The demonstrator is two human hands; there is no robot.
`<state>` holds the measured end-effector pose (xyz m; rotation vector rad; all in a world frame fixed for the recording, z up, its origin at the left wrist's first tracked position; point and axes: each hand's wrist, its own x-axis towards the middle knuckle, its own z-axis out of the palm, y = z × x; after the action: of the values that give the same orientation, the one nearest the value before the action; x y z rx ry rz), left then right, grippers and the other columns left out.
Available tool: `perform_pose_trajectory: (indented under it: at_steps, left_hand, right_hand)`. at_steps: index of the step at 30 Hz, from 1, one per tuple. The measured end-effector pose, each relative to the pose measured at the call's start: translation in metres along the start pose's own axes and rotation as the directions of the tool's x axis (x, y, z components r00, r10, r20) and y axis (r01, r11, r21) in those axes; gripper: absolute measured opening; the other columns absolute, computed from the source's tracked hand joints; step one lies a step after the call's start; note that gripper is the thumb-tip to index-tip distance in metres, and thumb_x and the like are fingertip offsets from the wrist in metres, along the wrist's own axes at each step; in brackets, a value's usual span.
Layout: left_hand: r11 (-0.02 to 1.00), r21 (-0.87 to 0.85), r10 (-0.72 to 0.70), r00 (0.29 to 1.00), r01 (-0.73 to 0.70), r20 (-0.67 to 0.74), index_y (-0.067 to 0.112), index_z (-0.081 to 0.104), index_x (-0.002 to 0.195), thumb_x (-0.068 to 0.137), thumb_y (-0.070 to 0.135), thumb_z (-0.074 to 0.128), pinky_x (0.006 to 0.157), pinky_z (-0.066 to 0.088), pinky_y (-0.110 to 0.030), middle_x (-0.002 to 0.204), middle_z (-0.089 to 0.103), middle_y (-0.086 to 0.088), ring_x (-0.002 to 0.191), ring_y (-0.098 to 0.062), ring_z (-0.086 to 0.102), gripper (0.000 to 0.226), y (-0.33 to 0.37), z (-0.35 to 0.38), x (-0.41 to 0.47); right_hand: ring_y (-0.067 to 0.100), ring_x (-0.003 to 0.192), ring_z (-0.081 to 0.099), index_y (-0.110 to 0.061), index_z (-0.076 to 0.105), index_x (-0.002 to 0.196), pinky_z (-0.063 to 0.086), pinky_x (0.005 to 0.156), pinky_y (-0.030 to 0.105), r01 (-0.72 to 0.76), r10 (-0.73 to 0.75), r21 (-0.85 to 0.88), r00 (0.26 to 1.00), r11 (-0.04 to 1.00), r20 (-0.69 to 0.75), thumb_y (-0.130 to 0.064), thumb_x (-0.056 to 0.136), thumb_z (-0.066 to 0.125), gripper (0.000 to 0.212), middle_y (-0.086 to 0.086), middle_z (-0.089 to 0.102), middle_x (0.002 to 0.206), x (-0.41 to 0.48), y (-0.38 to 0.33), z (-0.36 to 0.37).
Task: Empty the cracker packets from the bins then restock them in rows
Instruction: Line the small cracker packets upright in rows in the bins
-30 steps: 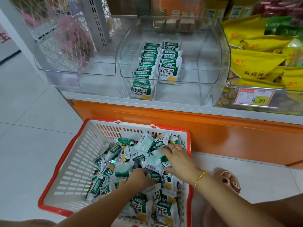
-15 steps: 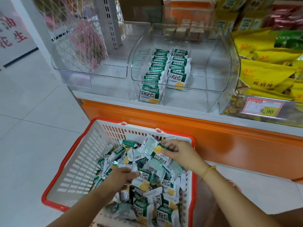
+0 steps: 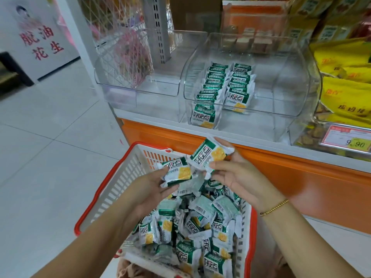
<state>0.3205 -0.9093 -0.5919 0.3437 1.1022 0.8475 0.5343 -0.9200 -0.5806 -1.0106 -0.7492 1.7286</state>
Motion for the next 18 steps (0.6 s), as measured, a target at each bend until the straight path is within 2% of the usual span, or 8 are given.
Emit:
perform_pose_trajectory:
  at_steps: [2, 4, 6, 8, 12, 15, 16, 18]
  left_hand:
    - [1.0, -0.011, 0.02, 1.0, -0.02, -0.001, 0.002, 0.031, 0.142, 0.095, 0.0, 0.049, 0.071, 0.053, -0.04, 0.154, 0.024, -0.016, 0.136, -0.038, 0.033, 0.05, -0.003, 0.003, 0.001]
    - [0.999, -0.001, 0.048, 0.999, -0.048, -0.019, -0.003, 0.03, 0.14, 0.095, -0.002, 0.049, 0.074, 0.054, -0.041, 0.14, 0.042, -0.019, 0.128, -0.035, 0.045, 0.049, -0.006, 0.007, 0.001]
    - [0.995, 0.038, 0.087, 0.996, -0.087, -0.004, -0.002, 0.046, 0.114, 0.095, -0.001, 0.048, 0.078, 0.056, -0.04, 0.11, 0.056, -0.018, 0.099, -0.028, 0.061, 0.019, -0.009, 0.012, -0.001]
    - [0.985, 0.122, 0.115, 0.993, -0.118, 0.034, 0.0, 0.049, 0.102, 0.096, 0.002, 0.048, 0.073, 0.058, -0.034, 0.105, 0.058, -0.021, 0.092, -0.028, 0.062, 0.007, -0.011, 0.016, -0.001]
    - [0.97, 0.175, 0.157, 0.985, -0.167, 0.068, 0.004, 0.057, 0.121, 0.099, 0.026, 0.046, 0.095, 0.051, -0.04, 0.119, 0.065, -0.017, 0.108, -0.028, 0.063, 0.033, -0.011, 0.026, 0.0]
    - [0.948, 0.252, 0.166, 0.977, -0.196, 0.135, 0.006, 0.046, 0.136, 0.079, 0.05, 0.07, 0.101, 0.047, -0.045, 0.132, 0.057, -0.016, 0.122, -0.029, 0.055, 0.076, -0.007, 0.032, -0.001]
    - [0.928, 0.297, 0.179, 0.969, -0.224, 0.17, 0.002, 0.047, 0.133, 0.074, 0.045, 0.077, 0.101, 0.047, -0.045, 0.133, 0.056, -0.015, 0.123, -0.027, 0.054, 0.079, -0.005, 0.035, -0.001]
    - [0.885, 0.372, 0.204, 0.951, -0.281, 0.232, 0.0, 0.058, 0.119, 0.071, 0.031, 0.076, 0.102, 0.046, -0.044, 0.123, 0.064, -0.012, 0.116, -0.022, 0.06, 0.06, 0.0, 0.044, -0.003]
  right_hand:
    - [0.027, 0.101, 0.068, -0.014, 0.05, 0.129, 0.056, 0.087, 0.037, 0.014, -0.011, 0.055, 0.998, 0.998, -0.056, 0.006, 0.078, 0.064, 0.057, 0.015, 0.069, 0.114, -0.001, 0.003, 0.003]
    - [0.021, 0.095, 0.069, -0.01, 0.05, 0.129, 0.058, 0.081, 0.029, 0.005, -0.004, 0.02, 0.995, 1.0, -0.096, -0.003, 0.073, 0.07, 0.06, 0.012, 0.071, 0.11, -0.002, 0.007, 0.007]
    - [0.017, 0.087, 0.07, -0.009, 0.052, 0.128, 0.056, 0.074, 0.023, -0.012, 0.003, -0.071, 0.992, 0.997, -0.124, -0.007, 0.075, 0.074, 0.057, 0.009, 0.072, 0.106, -0.002, 0.013, 0.011]
    - [0.017, 0.085, 0.071, -0.01, 0.054, 0.125, 0.055, 0.072, 0.021, -0.025, 0.005, -0.156, 0.991, 0.987, -0.132, -0.011, 0.076, 0.076, 0.054, 0.008, 0.073, 0.105, -0.002, 0.018, 0.016]
    - [0.018, 0.08, 0.072, -0.015, 0.062, 0.109, 0.057, 0.072, 0.023, 0.006, -0.056, -0.337, 0.989, 0.941, -0.139, -0.017, 0.078, 0.078, 0.035, 0.005, 0.074, 0.097, -0.004, 0.02, 0.022]
    - [0.013, 0.071, 0.07, -0.015, 0.064, 0.104, 0.057, 0.066, 0.022, 0.011, -0.088, -0.466, 0.986, 0.885, -0.143, -0.022, 0.077, 0.078, 0.032, 0.002, 0.073, 0.089, -0.007, 0.008, 0.022]
    - [0.011, 0.071, 0.069, -0.017, 0.064, 0.102, 0.057, 0.066, 0.023, 0.021, -0.108, -0.554, 0.986, 0.832, -0.126, -0.025, 0.077, 0.079, 0.03, 0.0, 0.072, 0.088, -0.009, 0.002, 0.021]
    - [0.011, 0.073, 0.067, -0.022, 0.062, 0.098, 0.057, 0.065, 0.03, 0.047, -0.19, -0.778, 0.977, 0.626, -0.093, -0.039, 0.073, 0.079, 0.035, -0.004, 0.069, 0.088, -0.013, -0.013, 0.018]
